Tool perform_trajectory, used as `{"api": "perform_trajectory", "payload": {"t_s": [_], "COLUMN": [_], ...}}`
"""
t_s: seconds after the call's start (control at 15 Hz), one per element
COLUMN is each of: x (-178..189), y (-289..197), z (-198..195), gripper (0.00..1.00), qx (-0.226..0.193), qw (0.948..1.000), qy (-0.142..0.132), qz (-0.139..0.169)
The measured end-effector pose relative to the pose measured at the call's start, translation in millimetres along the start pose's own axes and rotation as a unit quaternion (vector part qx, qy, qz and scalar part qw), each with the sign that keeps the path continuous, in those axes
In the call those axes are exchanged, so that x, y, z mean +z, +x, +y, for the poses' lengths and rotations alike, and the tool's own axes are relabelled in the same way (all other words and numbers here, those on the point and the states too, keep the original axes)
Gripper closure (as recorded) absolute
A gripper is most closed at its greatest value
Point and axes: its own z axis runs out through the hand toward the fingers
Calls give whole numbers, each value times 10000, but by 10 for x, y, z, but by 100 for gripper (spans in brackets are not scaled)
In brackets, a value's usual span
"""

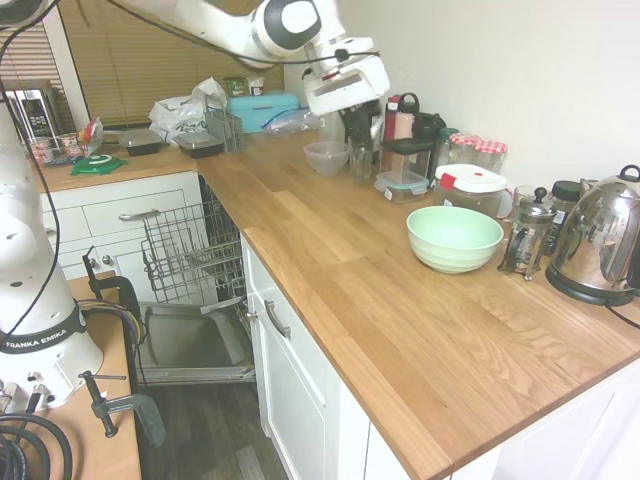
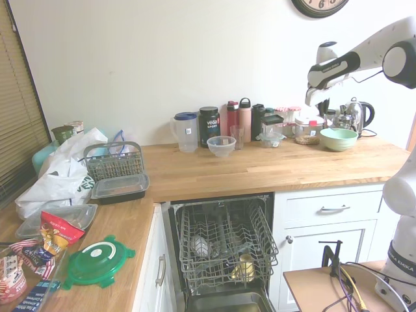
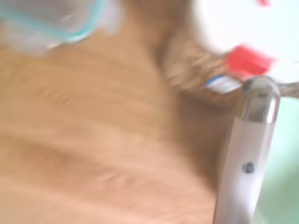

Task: Put the fork in the dishwasher

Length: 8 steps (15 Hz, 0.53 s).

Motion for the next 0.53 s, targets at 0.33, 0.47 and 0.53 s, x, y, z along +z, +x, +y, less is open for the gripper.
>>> {"api": "perform_trajectory", "payload": {"t_s": [0.33,0.47,0.53], "x": [-1,-31,-53], "y": [-1587,-2375,-2805], "z": [-661,-824,-864], "gripper": [100,100,100], "qx": [-433,-586,-661], "qw": [9988,9979,9973], "qy": [-200,-234,-258], "qz": [112,150,171]}}
